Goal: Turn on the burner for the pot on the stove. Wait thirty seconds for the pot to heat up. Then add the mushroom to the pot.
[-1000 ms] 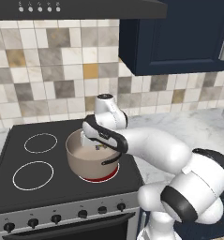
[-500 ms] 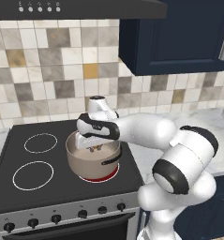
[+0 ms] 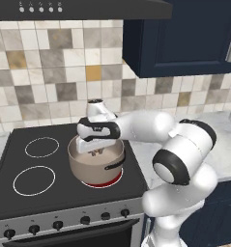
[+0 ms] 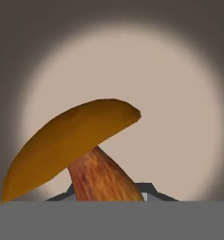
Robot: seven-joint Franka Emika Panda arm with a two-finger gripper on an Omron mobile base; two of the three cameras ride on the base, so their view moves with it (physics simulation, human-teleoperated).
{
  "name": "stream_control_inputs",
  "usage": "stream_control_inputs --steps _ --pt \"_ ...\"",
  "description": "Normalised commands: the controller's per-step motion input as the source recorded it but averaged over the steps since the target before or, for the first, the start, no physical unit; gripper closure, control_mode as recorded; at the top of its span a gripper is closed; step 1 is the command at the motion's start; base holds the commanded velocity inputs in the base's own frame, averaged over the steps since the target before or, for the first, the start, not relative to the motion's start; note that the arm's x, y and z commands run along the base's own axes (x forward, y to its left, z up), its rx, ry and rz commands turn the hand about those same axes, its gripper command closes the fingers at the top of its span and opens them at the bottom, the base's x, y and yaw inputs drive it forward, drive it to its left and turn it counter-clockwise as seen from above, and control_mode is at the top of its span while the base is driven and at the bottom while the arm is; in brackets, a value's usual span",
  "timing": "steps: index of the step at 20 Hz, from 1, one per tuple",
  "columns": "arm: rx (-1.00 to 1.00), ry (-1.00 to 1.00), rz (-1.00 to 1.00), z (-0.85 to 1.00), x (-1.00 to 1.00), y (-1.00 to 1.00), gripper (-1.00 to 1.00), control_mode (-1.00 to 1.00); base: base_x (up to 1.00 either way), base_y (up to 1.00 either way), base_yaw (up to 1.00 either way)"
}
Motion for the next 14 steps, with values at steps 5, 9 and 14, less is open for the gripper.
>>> stream_control_inputs --steps 5,9,14 --pt "-0.02 0.00 0.02 -0.20 0.05 0.00 1.00 -1.00 0.00 0.00 0.00" --pt "0.00 0.00 0.02 -0.03 0.00 0.00 1.00 -1.00 0.00 0.00 0.00" --pt "0.00 0.00 0.00 0.00 0.02 0.00 1.00 -1.00 0.00 0.00 0.00"
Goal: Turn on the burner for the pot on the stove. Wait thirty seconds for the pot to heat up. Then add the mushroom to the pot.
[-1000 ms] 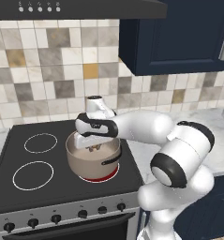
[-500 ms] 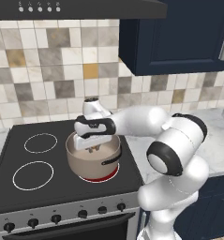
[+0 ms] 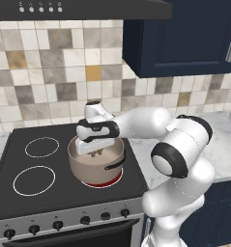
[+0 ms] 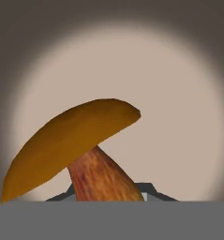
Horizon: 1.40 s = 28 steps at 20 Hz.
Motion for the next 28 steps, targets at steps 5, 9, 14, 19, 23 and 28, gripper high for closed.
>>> stream_control_inputs --steps 5,9,14,19,23,28 --pt "0.00 0.00 0.00 0.00 0.00 0.00 1.00 -1.00 0.00 0.00 0.00" --pt "0.00 0.00 0.00 0.00 0.00 0.00 1.00 -1.00 0.00 0.00 0.00" --pt "0.00 0.00 0.00 0.00 0.00 0.00 1.00 -1.00 0.00 0.00 0.00" --pt "0.00 0.00 0.00 0.00 0.00 0.00 1.00 -1.00 0.00 0.00 0.00" --pt "0.00 0.00 0.00 0.00 0.00 0.00 1.00 -1.00 0.00 0.00 0.00" --pt "0.00 0.00 0.00 0.00 0.00 0.00 1.00 -1.00 0.00 0.00 0.00"
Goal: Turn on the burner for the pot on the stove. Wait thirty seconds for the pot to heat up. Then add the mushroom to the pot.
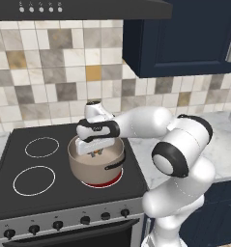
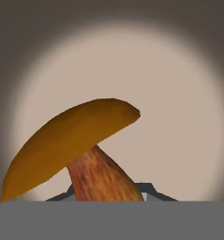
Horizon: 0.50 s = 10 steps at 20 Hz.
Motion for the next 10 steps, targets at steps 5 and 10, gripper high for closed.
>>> stream_control_inputs --steps 5,10 --pt "0.00 0.00 0.00 0.00 0.00 0.00 1.00 -1.00 0.00 0.00 0.00" --pt "0.00 0.00 0.00 0.00 0.00 0.00 1.00 -1.00 0.00 0.00 0.00"
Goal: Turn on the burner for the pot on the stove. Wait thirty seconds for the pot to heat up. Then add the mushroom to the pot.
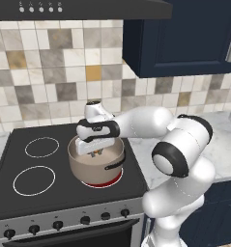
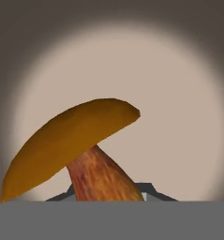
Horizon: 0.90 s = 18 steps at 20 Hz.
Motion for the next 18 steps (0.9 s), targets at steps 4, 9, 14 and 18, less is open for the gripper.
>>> stream_control_inputs --steps 4,9,14,18 --pt "0.00 0.00 0.00 0.00 0.00 0.00 1.00 -1.00 0.00 0.00 0.00" --pt "0.00 0.00 0.00 0.00 0.00 0.00 1.00 -1.00 0.00 0.00 0.00" --pt "0.00 0.00 0.00 0.00 0.00 0.00 1.00 -1.00 0.00 0.00 0.00" --pt "0.00 0.00 0.00 0.00 0.00 0.00 1.00 -1.00 0.00 0.00 0.00"
